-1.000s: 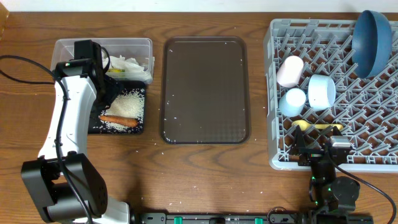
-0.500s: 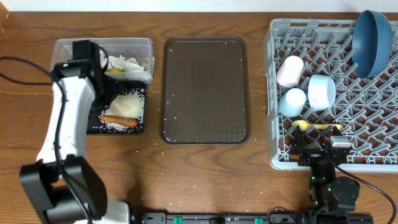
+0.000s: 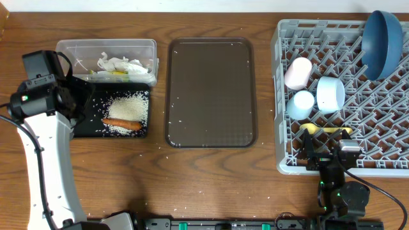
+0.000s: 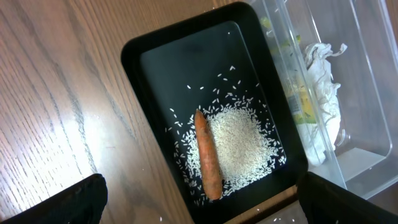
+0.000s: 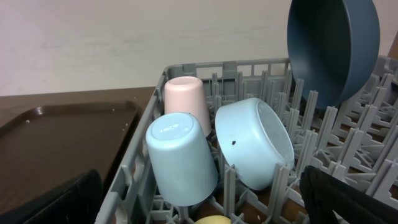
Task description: Sort waste into correct bins and load items into the dishwasher rack
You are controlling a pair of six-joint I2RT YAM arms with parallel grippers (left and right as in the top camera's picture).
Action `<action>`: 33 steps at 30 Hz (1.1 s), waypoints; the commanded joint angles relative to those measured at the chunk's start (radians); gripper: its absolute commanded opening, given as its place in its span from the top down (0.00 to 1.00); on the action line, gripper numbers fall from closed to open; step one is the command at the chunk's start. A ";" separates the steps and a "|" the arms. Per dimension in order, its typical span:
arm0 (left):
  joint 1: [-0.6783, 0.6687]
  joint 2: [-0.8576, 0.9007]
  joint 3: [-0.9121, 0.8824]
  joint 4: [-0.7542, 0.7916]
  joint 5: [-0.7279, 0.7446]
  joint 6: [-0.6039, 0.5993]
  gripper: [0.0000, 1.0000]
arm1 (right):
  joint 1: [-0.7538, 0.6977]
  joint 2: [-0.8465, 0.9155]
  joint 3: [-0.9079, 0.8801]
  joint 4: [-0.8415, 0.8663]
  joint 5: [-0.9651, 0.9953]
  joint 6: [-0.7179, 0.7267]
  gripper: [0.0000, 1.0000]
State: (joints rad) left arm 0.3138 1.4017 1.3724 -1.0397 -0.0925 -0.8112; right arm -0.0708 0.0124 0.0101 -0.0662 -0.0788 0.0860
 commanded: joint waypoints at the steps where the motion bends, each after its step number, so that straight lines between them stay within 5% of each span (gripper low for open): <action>1: 0.006 0.009 0.004 -0.009 -0.005 0.001 0.00 | -0.005 -0.007 -0.005 0.002 -0.008 -0.013 0.01; 9: 0.007 -0.089 -0.020 -0.021 -0.069 0.019 0.00 | -0.005 -0.007 -0.005 0.002 -0.008 -0.013 0.01; 12: -0.024 -0.175 -0.065 0.069 -0.073 0.135 0.00 | -0.005 -0.007 -0.005 0.002 -0.008 -0.013 0.01; 18: -0.193 -0.435 -0.328 0.528 -0.073 0.506 0.00 | -0.005 -0.007 -0.005 0.002 -0.007 -0.013 0.01; 33: -0.321 -1.067 -1.211 1.319 0.093 0.684 0.01 | -0.005 -0.007 -0.005 0.002 -0.008 -0.013 0.01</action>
State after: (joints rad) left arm 0.0166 0.4076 0.2459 0.2455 -0.0551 -0.2146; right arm -0.0708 0.0120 0.0093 -0.0643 -0.0792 0.0864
